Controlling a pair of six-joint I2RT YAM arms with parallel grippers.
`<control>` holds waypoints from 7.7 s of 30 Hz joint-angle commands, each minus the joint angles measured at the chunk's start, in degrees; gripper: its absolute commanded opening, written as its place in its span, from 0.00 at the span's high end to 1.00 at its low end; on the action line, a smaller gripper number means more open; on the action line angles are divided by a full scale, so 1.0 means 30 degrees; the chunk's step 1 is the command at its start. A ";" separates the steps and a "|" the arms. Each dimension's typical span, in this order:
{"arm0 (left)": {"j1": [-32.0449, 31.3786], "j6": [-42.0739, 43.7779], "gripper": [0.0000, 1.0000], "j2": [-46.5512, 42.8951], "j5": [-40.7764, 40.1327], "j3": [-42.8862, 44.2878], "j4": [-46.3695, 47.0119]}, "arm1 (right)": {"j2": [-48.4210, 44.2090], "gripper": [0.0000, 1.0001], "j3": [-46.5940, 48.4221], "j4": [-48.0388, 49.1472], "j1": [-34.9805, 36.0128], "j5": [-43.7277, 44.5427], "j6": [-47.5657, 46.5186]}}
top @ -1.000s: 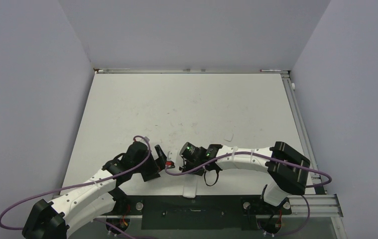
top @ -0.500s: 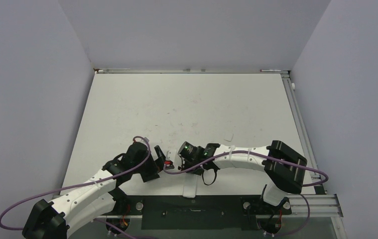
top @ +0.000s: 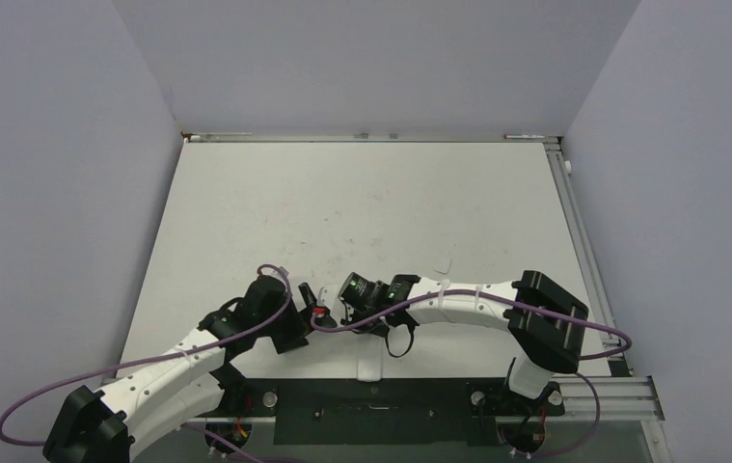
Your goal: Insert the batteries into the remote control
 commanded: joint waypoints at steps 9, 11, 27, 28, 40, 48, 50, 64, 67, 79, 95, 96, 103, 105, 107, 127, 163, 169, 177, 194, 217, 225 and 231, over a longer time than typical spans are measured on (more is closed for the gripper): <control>0.0034 0.0104 0.01 -0.0225 0.0398 -0.0043 0.1057 | 0.0508 0.91 0.0968 -0.0764 0.0463 0.0833 0.0401; 0.0034 0.0075 0.01 -0.0255 0.0406 -0.0059 0.1046 | 0.0599 0.91 0.1017 -0.0858 0.0455 0.0777 0.0386; 0.0034 0.0074 0.01 -0.0174 0.0424 -0.0088 0.1124 | 0.1020 0.91 0.1147 -0.1070 0.0670 0.0508 0.0263; 0.0034 0.0074 0.01 -0.0170 0.0414 -0.0088 0.1104 | 0.1027 0.91 0.1169 -0.1063 0.0670 0.0510 0.0255; 0.0034 0.0052 0.01 -0.0141 0.0318 -0.0114 0.1023 | 0.1305 0.88 0.1118 -0.0882 0.0670 0.0393 0.0246; 0.0189 -0.0043 0.02 -0.0361 -0.0460 0.0021 -0.0037 | 0.1321 0.89 0.0998 -0.0732 0.0669 0.0340 0.0311; 0.0329 -0.0072 0.02 -0.0618 -0.0672 0.0029 -0.0336 | 0.1310 0.91 0.0952 -0.0718 0.0670 0.0335 0.0309; 0.1653 0.0016 0.02 -0.2606 -0.1518 0.0000 -0.2488 | 0.0980 0.91 0.0646 -0.0728 0.0607 0.0536 0.0473; 0.1757 0.0030 0.02 -0.2641 -0.1356 0.0000 -0.2443 | 0.0999 0.89 0.0645 -0.0650 0.0587 0.0662 0.0539; 0.1876 0.0044 0.02 -0.2459 -0.0820 -0.0242 -0.1983 | 0.1204 0.84 0.0788 -0.0551 0.0523 0.0972 0.0643; 0.2026 0.0074 0.02 -0.2318 -0.0474 -0.0371 -0.1674 | 0.0885 0.75 0.1025 -0.0511 0.0523 0.1967 0.0832; 0.2048 0.0074 0.02 -0.2306 -0.0474 -0.0354 -0.1677 | 0.0871 0.74 0.1008 -0.0502 0.0523 0.1974 0.0839; 0.2084 0.0074 0.02 -0.2273 -0.0387 -0.0411 -0.1587 | 0.0712 0.71 0.1030 -0.0487 0.0519 0.2144 0.0898; 0.2084 0.0102 0.02 -0.2250 -0.0364 -0.0383 -0.1565 | 0.0651 0.69 0.1029 -0.0482 0.0523 0.2262 0.0920; 0.2084 0.0103 0.02 -0.2223 -0.0357 -0.0381 -0.1558 | 0.0621 0.68 0.1059 -0.0492 0.0523 0.2324 0.0925; 0.2172 0.0151 0.02 -0.2071 -0.0167 -0.0352 -0.1474 | 0.0369 0.62 0.1177 -0.0613 0.0234 0.2793 0.0957; 0.2231 0.0044 0.02 -0.1779 0.0121 -0.0597 -0.0949 | -0.0334 0.62 0.1104 -0.0758 -0.0033 0.2864 0.1082; 0.2231 0.0044 0.02 -0.1800 0.0112 -0.0645 -0.0914 | -0.0344 0.62 0.1140 -0.0735 -0.0010 0.2813 0.1147; 0.2231 0.0208 0.02 -0.1550 0.0278 -0.0496 -0.0808 | -0.1433 0.62 0.1298 -0.0833 -0.0004 0.2648 0.1359; 0.1850 0.0757 0.16 0.1632 0.2481 -0.0323 0.2564 | -0.7053 0.64 -0.1517 0.1370 -0.0504 0.5976 0.7190; -0.4115 -0.2387 0.38 0.6811 0.1193 0.0395 0.7767 | -1.1559 0.64 -0.5827 0.2775 -0.2671 0.5281 1.3140; -0.5337 -0.3405 0.47 0.7558 0.0776 0.0340 0.9033 | -1.1112 0.63 -0.6160 0.3418 -0.2756 0.4817 1.3786; -0.6102 -0.3747 0.51 0.8345 0.0563 0.0765 0.9591 | -0.9913 0.64 -0.5952 0.3453 -0.2817 0.4166 1.4109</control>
